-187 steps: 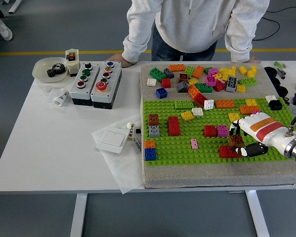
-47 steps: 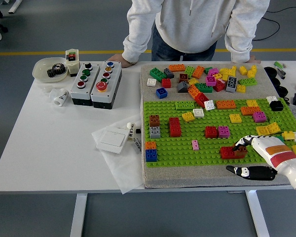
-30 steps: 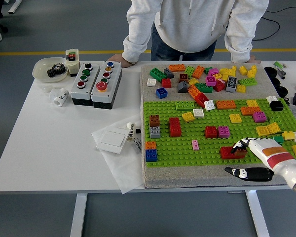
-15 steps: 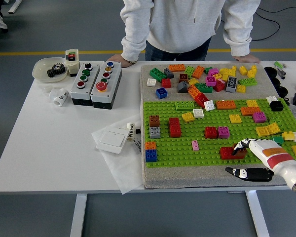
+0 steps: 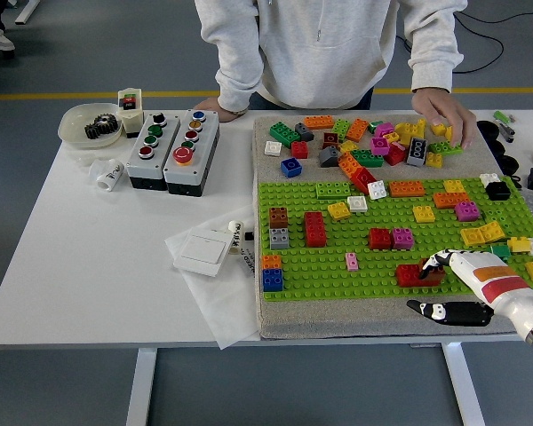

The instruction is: Pick up the brick,pile it on top of brick,press brick,pick up the brick,pile it on top of brick,press brick

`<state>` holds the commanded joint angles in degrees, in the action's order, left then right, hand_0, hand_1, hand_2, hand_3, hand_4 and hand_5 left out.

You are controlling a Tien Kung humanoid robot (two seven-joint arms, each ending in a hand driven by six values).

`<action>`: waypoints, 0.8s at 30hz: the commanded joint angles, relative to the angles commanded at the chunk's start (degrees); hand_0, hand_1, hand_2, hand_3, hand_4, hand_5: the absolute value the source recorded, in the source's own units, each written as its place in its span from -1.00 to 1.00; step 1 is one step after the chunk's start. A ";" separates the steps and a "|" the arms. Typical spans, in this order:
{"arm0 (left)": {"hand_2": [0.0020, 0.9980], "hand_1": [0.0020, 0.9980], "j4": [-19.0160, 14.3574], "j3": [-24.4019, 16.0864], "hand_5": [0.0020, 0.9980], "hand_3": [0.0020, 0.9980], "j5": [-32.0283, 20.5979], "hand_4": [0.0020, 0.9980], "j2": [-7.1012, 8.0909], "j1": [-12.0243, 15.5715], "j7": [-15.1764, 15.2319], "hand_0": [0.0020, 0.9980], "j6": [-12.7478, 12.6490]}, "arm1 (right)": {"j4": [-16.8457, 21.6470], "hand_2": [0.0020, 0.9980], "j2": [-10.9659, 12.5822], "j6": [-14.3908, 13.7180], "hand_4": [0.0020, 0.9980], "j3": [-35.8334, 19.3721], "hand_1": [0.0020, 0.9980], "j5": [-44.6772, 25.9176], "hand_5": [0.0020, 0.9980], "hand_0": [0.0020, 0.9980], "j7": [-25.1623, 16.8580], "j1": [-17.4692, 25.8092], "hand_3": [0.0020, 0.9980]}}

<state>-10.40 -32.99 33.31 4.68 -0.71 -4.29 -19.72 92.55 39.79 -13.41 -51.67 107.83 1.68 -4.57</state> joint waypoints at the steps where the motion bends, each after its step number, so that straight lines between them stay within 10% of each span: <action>1: 0.59 0.49 0.01 0.01 0.23 0.27 -0.01 0.40 0.00 -0.01 0.00 0.47 0.00 | 0.01 0.42 0.01 0.09 0.75 -0.03 0.32 -0.07 0.19 0.36 0.02 0.08 0.12; 24: 0.58 0.49 -0.01 0.53 0.23 0.27 -0.90 0.40 -0.01 0.02 0.16 0.47 -0.10 | 2.87 0.42 0.41 -0.32 0.75 -3.87 0.32 1.24 0.18 0.36 0.27 0.89 0.12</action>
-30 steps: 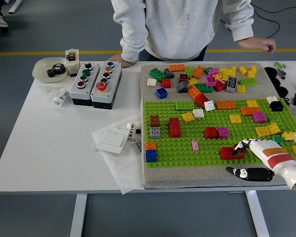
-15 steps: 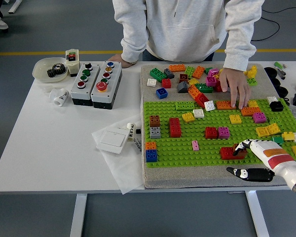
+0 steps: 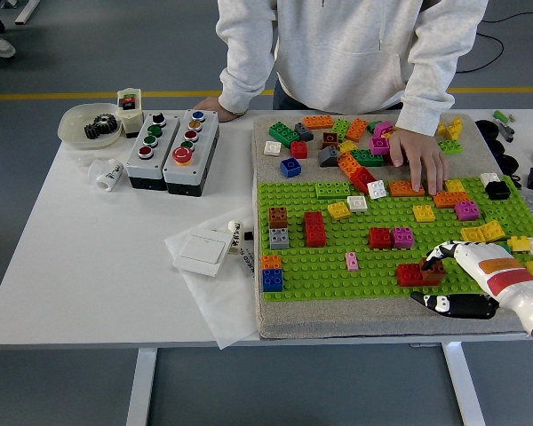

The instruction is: Pick up the brick,pile it on top of brick,press brick,pick up the brick,pile it on top of brick,press brick

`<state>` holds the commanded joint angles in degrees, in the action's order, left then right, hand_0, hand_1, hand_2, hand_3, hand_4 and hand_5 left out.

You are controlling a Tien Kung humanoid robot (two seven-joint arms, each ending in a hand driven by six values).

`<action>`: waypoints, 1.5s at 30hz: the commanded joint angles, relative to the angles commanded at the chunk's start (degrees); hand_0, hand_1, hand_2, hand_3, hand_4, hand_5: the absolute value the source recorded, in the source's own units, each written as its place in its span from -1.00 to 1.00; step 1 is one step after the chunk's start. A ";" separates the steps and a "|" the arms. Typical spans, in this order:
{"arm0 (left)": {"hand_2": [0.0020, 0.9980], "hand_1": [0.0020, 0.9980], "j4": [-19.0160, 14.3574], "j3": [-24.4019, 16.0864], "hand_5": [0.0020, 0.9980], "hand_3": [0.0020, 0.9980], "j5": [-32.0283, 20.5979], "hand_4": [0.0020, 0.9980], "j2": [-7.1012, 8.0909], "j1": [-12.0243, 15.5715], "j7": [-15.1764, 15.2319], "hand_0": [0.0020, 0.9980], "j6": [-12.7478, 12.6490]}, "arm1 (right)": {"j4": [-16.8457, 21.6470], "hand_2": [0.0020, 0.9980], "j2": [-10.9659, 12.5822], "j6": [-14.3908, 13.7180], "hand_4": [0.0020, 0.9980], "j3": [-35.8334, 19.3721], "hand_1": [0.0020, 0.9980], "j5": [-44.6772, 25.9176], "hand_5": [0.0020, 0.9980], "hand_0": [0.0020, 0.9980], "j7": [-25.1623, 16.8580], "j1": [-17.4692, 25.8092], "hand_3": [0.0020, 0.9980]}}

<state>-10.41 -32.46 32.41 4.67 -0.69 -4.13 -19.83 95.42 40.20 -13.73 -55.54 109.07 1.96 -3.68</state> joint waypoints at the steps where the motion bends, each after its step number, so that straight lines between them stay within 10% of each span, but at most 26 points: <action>1: 0.58 0.49 0.00 0.01 0.23 0.27 -0.03 0.40 0.00 -0.01 0.01 0.47 0.00 | 0.11 0.42 0.03 0.00 0.75 -0.13 0.32 0.06 0.18 0.36 0.02 0.01 0.12; 16: 0.58 0.49 -0.06 0.49 0.23 0.27 -1.03 0.40 -0.15 -0.08 -0.02 0.47 -0.24 | -3.29 0.43 -0.74 -0.45 0.78 0.67 0.34 2.20 0.10 0.36 2.99 -7.28 0.16; 30: 0.58 0.49 -0.32 0.62 0.23 0.27 -0.71 0.39 -0.23 -0.20 -0.56 0.47 -0.38 | -22.13 0.43 -9.22 -1.29 0.84 12.18 0.32 2.94 -0.24 0.31 4.02 -26.83 0.25; 45: 0.58 0.49 -0.44 -0.05 0.23 0.27 0.36 0.39 -0.15 0.01 -0.95 0.47 -0.36 | -21.77 0.40 -8.66 4.06 0.86 24.57 0.29 3.92 -0.27 0.32 4.80 -33.77 0.24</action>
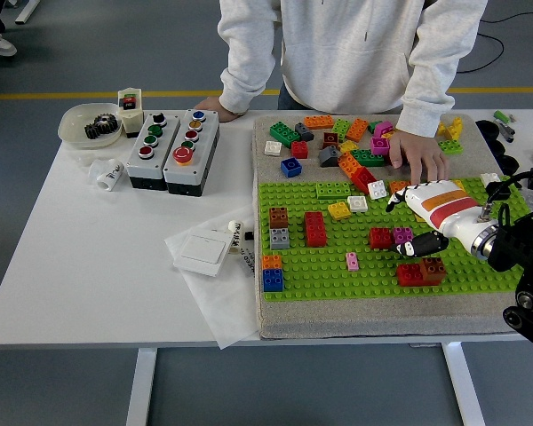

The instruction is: Pick up the brick,pile it on top of brick,press brick,pick up the brick,pile it on top of brick,press brick

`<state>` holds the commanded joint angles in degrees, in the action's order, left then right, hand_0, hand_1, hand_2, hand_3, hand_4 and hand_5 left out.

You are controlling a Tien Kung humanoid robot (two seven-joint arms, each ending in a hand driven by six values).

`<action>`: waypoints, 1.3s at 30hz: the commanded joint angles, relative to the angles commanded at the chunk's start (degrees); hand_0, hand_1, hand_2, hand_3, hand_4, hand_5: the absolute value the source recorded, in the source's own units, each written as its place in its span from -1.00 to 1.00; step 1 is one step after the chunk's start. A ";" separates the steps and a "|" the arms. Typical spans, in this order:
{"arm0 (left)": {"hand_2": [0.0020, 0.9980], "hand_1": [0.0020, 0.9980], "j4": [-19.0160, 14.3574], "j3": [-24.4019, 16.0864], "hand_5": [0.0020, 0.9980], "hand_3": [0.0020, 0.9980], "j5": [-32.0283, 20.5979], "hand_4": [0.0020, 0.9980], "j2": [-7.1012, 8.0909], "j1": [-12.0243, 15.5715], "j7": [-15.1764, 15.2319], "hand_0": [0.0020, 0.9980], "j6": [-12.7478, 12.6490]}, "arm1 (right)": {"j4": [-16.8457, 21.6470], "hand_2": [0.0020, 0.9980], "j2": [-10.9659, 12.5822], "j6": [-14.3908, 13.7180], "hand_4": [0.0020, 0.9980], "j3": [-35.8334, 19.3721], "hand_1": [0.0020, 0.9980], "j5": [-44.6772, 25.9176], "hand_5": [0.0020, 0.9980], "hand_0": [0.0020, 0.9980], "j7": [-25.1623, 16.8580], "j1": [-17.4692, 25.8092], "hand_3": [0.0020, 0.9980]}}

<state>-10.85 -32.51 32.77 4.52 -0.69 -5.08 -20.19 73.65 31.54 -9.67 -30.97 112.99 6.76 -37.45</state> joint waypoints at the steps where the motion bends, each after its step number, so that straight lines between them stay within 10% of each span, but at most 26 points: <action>1: 0.58 0.49 -0.01 0.02 0.23 0.27 -0.02 0.39 0.00 0.00 0.00 0.47 0.00 | -0.17 0.40 -0.21 0.03 0.86 0.19 0.29 -0.01 -0.27 0.32 0.10 -0.19 0.24; 39: 0.58 0.49 -0.30 0.95 0.23 0.27 -0.66 0.39 0.20 -0.16 0.08 0.47 -0.41 | -9.30 0.13 -6.93 2.84 0.72 3.35 0.04 -2.28 -0.29 0.17 1.44 -4.01 0.05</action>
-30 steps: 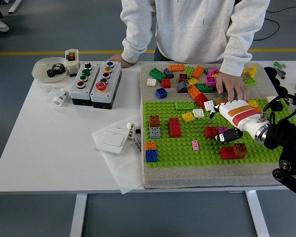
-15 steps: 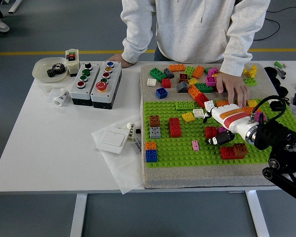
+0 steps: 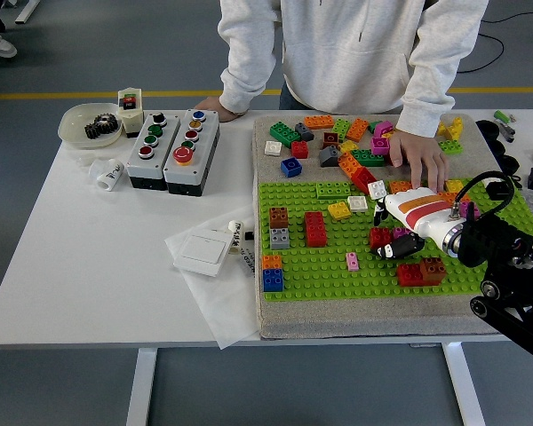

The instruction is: Pick up the brick,pile it on top of brick,press brick,pick up the brick,pile it on top of brick,press brick

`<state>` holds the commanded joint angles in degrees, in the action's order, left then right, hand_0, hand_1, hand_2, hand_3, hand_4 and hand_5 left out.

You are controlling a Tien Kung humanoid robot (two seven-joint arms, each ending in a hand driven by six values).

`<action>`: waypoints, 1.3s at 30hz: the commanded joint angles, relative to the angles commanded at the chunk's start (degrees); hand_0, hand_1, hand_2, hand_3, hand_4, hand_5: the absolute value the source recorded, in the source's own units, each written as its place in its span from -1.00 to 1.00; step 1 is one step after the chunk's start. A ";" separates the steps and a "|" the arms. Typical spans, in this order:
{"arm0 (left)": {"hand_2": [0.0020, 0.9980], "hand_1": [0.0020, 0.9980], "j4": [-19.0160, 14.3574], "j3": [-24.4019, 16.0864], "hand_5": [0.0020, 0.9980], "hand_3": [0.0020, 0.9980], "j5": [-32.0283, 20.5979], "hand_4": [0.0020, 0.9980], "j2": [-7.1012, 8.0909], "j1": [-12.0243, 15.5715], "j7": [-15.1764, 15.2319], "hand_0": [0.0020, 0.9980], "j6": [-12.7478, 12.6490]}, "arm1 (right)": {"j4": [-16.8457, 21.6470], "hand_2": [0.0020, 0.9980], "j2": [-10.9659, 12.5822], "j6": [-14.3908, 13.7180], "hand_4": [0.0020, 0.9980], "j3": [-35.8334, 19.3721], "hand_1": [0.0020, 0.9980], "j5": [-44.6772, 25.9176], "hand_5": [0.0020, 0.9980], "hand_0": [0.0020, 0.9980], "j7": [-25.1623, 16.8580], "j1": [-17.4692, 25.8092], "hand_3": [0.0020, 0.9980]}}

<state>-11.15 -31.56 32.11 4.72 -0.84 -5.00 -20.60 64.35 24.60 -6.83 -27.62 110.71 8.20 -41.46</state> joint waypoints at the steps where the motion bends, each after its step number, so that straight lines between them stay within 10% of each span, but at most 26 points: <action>1: 0.58 0.49 0.00 0.03 0.23 0.27 -0.02 0.39 0.00 -0.01 0.02 0.47 -0.01 | -0.07 0.13 -0.01 -0.01 0.72 -0.04 0.04 -0.04 -0.29 0.17 -0.04 -0.02 0.05; 39: 0.58 0.49 0.14 0.30 0.23 0.26 -0.33 0.38 0.10 -0.06 0.24 0.47 -0.13 | 3.69 0.01 1.96 -2.32 0.48 -2.02 -0.11 2.22 -0.25 -0.01 -2.99 0.29 -0.04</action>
<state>-11.01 -31.26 31.78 4.83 -0.90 -4.76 -20.72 68.05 26.56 -9.15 -29.63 112.93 5.21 -41.17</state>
